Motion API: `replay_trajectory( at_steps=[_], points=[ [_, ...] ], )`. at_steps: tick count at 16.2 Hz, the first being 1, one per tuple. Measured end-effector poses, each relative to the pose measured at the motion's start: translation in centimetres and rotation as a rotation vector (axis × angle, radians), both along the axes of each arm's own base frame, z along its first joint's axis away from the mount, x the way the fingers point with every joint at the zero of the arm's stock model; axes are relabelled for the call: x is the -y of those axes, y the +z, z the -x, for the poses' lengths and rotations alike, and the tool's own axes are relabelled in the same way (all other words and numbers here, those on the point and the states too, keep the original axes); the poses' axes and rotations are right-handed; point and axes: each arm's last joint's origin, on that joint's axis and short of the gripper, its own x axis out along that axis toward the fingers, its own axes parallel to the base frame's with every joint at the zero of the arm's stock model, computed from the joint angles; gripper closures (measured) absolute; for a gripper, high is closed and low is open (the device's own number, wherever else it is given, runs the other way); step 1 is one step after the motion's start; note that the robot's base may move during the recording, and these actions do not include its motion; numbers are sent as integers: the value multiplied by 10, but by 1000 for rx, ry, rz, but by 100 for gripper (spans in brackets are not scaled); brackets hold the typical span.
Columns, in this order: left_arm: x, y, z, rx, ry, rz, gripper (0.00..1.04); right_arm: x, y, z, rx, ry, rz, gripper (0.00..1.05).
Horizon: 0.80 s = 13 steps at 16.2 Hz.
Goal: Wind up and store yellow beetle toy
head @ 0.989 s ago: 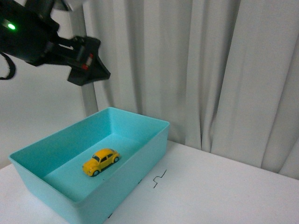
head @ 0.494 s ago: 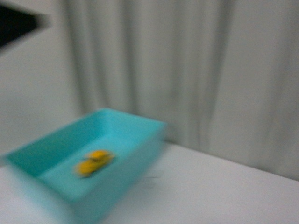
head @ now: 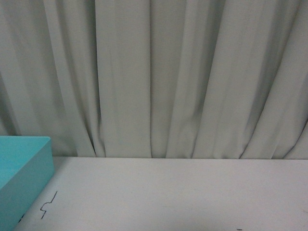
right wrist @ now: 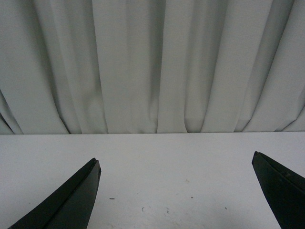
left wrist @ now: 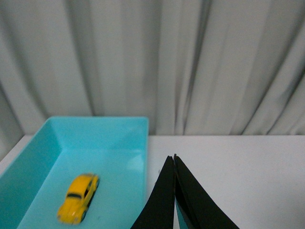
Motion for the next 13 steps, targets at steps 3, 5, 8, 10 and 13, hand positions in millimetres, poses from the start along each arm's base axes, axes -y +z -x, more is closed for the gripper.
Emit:
replay_trajectory(
  at_steps=[3,5,8,10,13],
  points=[
    [-1,-8,7,38,13,0,103,0,0,0,-1,0,0,7],
    [-1,-17,6,20,13,0,103,0,0,0,-1,0,0,7],
    [-1,-19,7,27,13,0,103,0,0,0,-1,0,0,7],
    [-1,-20,7,31,13,0,103,0,0,0,-1,0,0,7],
    [-1,-22,7,27,13,0,103,0,0,0,-1,0,0,7]
  ],
)
